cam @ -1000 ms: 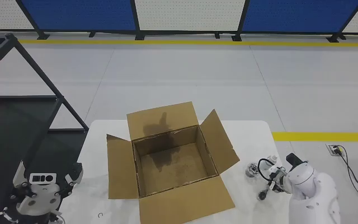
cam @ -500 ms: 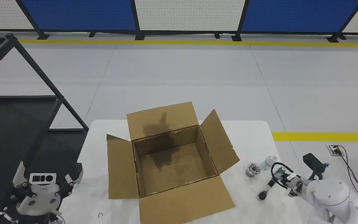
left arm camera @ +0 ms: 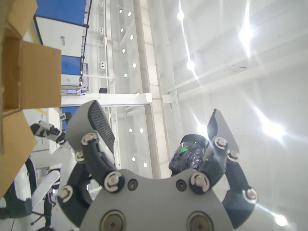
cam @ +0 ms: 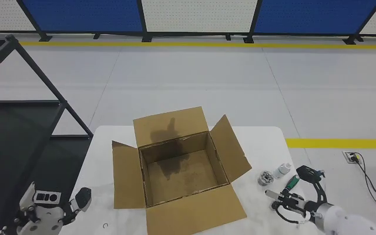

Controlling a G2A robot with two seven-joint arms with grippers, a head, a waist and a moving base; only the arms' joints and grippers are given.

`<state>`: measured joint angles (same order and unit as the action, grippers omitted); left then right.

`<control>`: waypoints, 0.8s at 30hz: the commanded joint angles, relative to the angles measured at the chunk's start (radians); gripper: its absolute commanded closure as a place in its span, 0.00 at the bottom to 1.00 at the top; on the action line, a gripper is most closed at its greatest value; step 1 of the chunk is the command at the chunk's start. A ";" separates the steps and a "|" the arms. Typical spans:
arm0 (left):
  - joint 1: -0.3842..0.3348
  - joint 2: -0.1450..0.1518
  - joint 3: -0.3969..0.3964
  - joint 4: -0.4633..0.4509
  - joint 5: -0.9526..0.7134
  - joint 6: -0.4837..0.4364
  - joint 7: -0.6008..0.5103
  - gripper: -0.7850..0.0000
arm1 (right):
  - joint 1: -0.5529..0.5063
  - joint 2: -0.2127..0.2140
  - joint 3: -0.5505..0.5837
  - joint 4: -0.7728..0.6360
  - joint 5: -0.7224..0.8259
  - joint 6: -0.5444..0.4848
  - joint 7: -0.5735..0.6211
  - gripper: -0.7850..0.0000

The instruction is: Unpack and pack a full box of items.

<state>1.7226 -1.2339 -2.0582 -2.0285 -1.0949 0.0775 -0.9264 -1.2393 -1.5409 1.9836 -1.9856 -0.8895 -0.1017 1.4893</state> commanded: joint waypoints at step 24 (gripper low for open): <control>-0.017 0.018 0.267 0.076 0.449 -0.004 0.047 0.00 | -0.044 0.085 -0.073 0.076 0.069 -0.121 -0.027 0.00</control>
<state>1.7070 -1.2168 -1.7956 -1.9536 -0.6496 0.0711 -0.8764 -1.2803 -1.4588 1.9109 -1.9098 -0.8219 -0.2252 1.4646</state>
